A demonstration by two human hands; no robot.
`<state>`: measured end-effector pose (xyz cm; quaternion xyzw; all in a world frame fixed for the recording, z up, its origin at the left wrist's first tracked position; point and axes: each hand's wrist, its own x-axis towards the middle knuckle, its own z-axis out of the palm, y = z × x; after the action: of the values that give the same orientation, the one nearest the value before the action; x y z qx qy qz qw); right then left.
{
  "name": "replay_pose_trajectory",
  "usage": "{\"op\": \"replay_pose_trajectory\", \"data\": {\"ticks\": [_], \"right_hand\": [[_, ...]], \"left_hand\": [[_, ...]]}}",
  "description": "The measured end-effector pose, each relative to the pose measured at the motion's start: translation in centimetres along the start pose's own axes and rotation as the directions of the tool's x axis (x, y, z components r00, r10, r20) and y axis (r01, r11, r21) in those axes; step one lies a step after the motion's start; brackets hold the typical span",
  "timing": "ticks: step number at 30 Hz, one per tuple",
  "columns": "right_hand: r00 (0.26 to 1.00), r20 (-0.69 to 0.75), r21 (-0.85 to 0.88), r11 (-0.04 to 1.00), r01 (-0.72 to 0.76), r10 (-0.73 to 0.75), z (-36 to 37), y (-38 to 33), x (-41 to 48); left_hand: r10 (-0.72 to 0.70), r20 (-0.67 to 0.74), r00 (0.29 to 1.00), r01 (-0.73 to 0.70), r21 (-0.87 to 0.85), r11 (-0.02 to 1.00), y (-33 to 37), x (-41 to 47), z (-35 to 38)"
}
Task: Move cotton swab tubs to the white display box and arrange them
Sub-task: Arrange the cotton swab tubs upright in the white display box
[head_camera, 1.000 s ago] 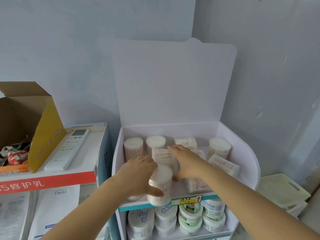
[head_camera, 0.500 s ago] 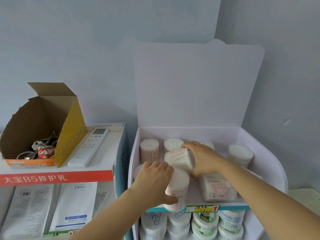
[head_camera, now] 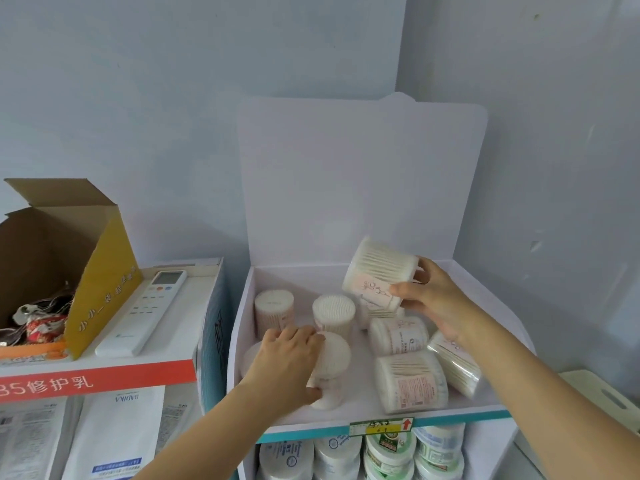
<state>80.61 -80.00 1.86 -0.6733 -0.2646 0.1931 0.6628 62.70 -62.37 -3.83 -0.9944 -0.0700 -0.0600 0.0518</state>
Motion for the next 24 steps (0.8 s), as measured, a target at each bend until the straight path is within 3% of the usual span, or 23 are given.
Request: {"op": "replay_pose_trajectory", "data": {"ticks": [10,21,24], "right_hand": [[0.992,0.113,0.164,0.984,-0.066,0.048,-0.7,0.3,-0.9],[0.971,0.231,0.204,0.973,-0.106,0.057,0.6,-1.2,-1.3],[0.971,0.234,0.224,0.968,-0.111,0.058,0.9,-1.6,-1.5]], "left_hand": [[-0.056,0.064,0.996,0.063,-0.107,0.992,-0.5,1.0,-0.7],[-0.041,0.169,0.985,0.057,-0.087,0.995,-0.7,0.1,-2.4],[-0.070,0.176,0.982,0.100,-0.171,0.980,-1.2,0.0,-4.1]]}}
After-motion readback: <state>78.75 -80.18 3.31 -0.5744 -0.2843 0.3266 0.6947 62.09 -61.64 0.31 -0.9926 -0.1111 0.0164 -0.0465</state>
